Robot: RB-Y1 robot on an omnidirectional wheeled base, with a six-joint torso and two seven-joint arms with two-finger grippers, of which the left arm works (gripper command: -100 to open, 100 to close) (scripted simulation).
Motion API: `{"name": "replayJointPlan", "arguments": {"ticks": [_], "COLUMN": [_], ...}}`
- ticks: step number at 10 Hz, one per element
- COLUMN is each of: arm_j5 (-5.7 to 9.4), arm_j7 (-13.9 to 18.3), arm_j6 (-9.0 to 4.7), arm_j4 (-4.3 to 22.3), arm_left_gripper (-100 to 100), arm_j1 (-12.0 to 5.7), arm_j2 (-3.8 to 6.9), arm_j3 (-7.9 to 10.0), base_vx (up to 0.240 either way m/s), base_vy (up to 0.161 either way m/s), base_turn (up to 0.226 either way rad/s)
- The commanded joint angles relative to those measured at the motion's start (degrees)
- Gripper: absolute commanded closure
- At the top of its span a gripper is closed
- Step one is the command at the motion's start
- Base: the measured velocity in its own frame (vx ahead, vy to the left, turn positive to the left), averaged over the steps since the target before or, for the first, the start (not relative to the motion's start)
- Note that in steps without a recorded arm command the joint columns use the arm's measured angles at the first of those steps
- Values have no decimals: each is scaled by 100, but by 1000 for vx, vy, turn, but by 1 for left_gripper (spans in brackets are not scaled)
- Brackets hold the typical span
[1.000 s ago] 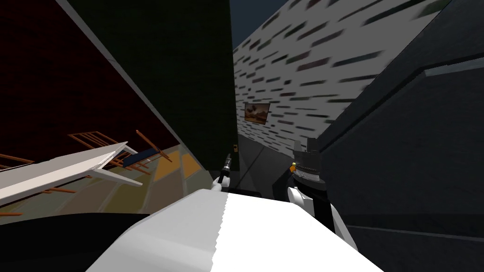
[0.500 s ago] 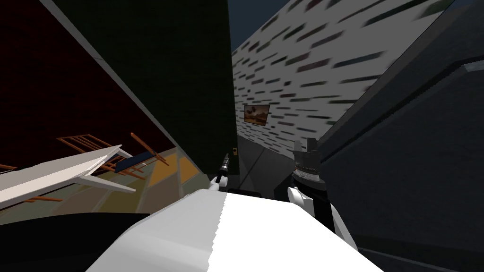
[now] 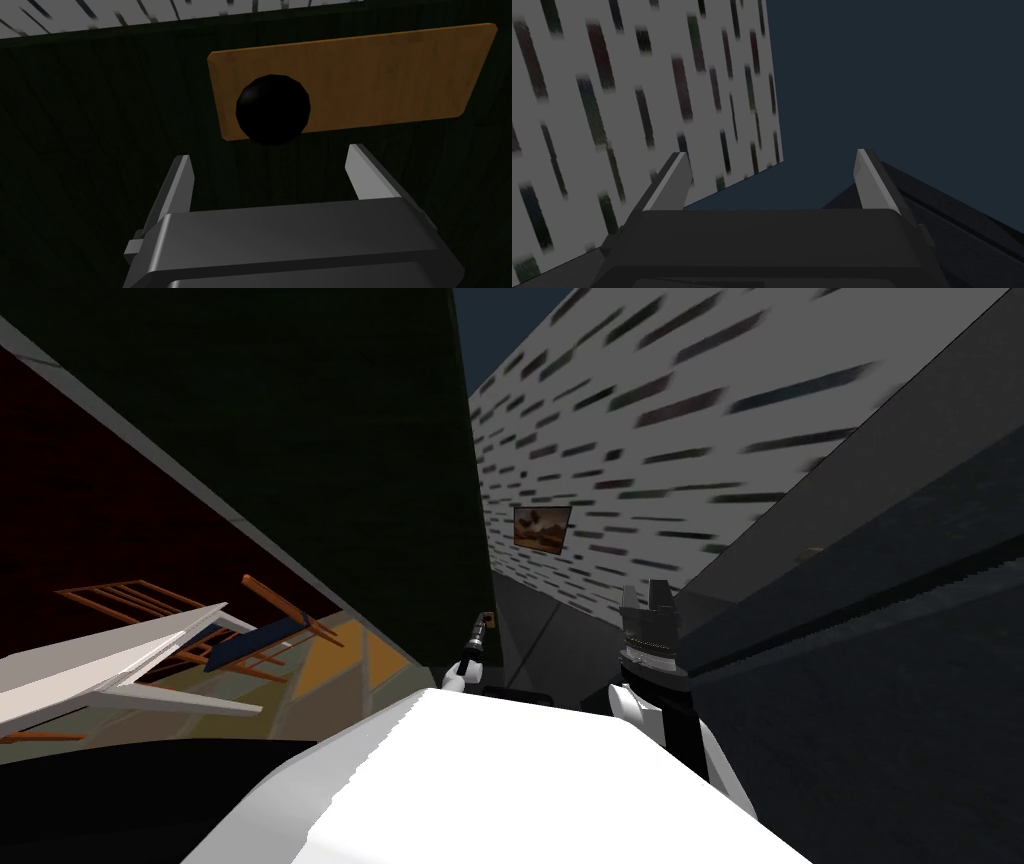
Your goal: Push the door open
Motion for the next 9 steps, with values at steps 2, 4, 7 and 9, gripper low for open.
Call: {"name": "replayJointPlan", "arguments": {"ticks": [2, 4, 7, 9], "arm_j5": [4, 4, 4, 59], "arm_j7": [-5, -5, -5, -68], "arm_j6": [10, 10, 10, 19], "arm_j4": [-35, -35, -35, -34], "arm_left_gripper": [-100, 100, 100, 100], "arm_j1": [12, 12, 12, 20], "arm_j2": [-76, -76, -76, 41], "arm_j3": [8, 8, 8, 97], "base_vx": [138, -26, -9, 53], "base_vy": [-50, 8, 5, -11], "base_turn": [6, -18, -5, 16]}}
